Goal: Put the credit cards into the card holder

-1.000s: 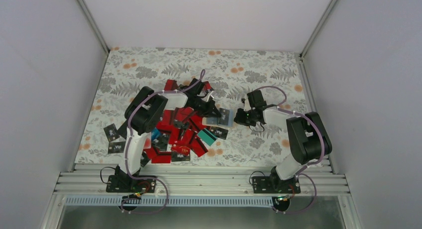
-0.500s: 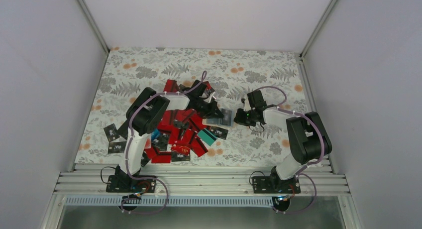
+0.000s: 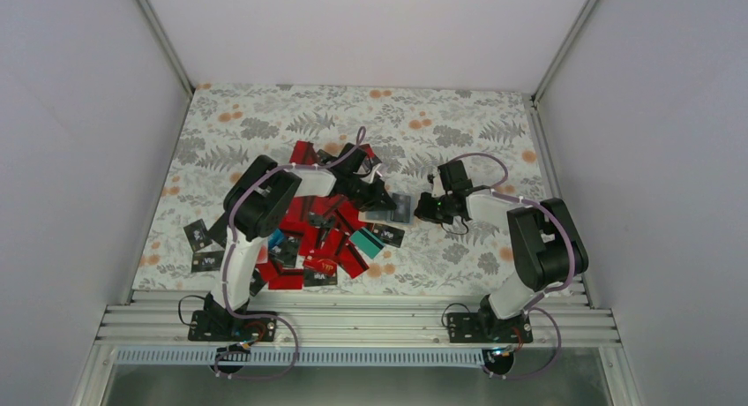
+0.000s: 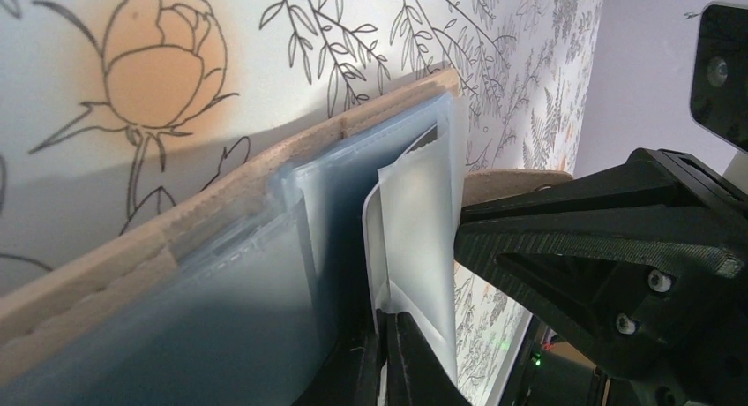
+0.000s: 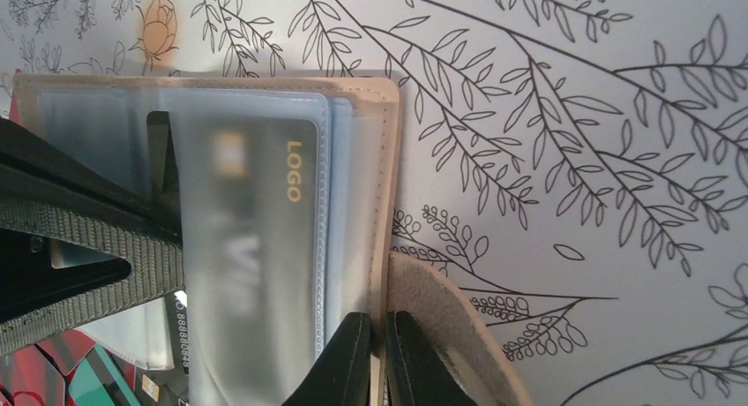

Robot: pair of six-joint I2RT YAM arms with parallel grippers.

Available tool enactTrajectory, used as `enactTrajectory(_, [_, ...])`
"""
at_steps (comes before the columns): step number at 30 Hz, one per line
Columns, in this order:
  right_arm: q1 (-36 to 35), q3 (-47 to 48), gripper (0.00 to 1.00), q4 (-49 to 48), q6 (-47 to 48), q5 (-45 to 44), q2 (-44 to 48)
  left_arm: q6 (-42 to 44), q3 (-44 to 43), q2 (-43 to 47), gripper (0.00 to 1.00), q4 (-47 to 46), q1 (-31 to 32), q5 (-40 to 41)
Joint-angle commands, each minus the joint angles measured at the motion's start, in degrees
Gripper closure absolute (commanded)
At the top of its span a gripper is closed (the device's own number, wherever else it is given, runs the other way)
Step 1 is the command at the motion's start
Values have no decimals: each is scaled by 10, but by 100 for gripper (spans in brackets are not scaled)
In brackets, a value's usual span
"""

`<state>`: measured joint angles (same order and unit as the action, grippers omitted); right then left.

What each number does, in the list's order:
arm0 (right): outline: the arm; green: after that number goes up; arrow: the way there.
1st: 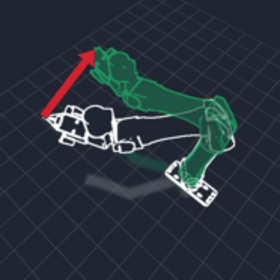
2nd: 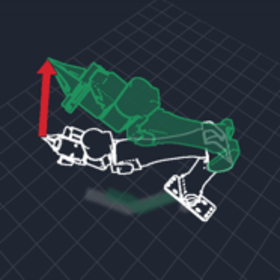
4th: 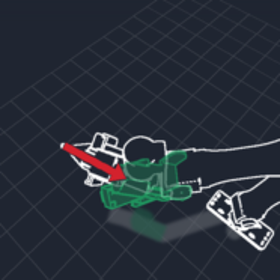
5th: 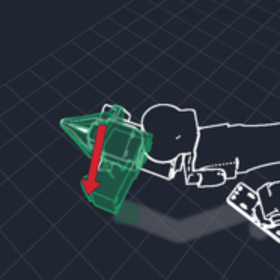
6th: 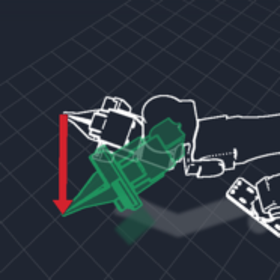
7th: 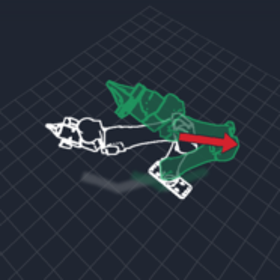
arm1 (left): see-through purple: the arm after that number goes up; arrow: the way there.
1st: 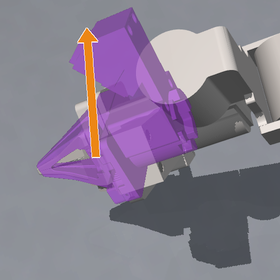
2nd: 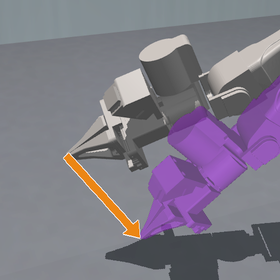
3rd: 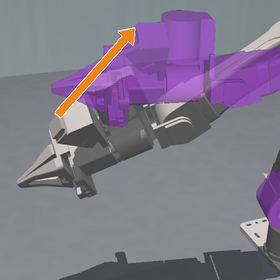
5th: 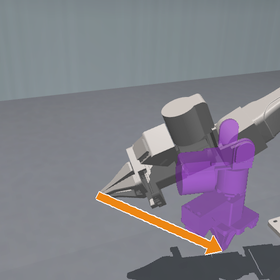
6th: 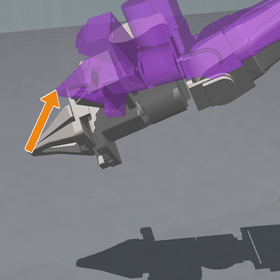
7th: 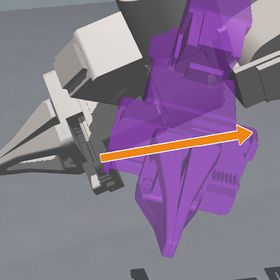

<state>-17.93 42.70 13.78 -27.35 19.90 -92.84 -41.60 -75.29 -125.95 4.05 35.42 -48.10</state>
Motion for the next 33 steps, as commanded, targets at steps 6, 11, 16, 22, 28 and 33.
enactTrajectory(6, [-3,-4,91,20,12,0,9,-7,20,7,76,38,14,71])
enactTrajectory(11, [-3,3,91,28,12,-6,19,4,22,29,70,58,16,88])
enactTrajectory(16, [-3,9,91,34,11,-11,27,13,21,46,55,77,18,104])
enactTrajectory(22, [-3,16,91,41,12,-16,36,19,18,55,44,89,21,114])
enactTrajectory(28, [-3,27,91,51,15,-18,49,28,5,60,30,109,27,127])
enactTrajectory(33, [-3,41,87,59,22,1,68,35,1,76,16,128,33,148])
